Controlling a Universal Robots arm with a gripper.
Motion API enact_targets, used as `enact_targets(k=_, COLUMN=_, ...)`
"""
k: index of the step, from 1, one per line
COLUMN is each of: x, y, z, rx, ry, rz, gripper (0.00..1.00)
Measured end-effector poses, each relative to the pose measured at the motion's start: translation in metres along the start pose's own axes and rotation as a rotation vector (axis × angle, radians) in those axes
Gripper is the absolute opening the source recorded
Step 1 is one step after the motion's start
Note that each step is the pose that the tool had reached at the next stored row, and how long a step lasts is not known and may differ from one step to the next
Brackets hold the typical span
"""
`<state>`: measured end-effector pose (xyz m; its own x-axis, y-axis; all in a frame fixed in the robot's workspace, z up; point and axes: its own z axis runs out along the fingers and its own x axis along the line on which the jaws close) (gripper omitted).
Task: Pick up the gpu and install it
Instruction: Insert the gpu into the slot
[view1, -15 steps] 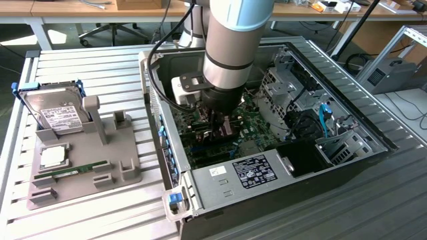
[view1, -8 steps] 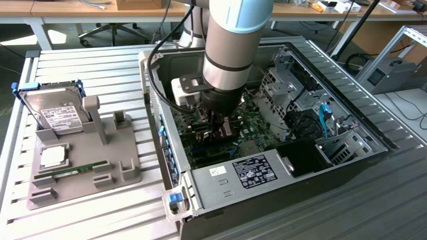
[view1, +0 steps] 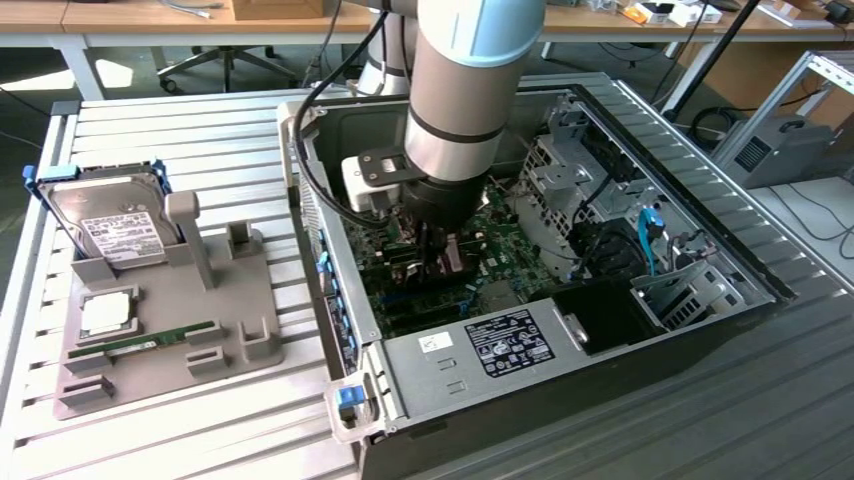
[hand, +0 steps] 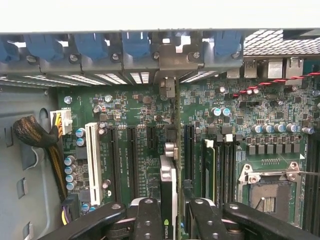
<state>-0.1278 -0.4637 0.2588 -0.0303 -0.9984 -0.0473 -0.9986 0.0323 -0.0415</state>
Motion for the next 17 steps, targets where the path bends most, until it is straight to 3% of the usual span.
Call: enact_targets(k=17, x=0.0000, y=0.0008, z=0.0001, rx=0.0001, ry=-0.0003, rz=0.001, gripper=0.28)
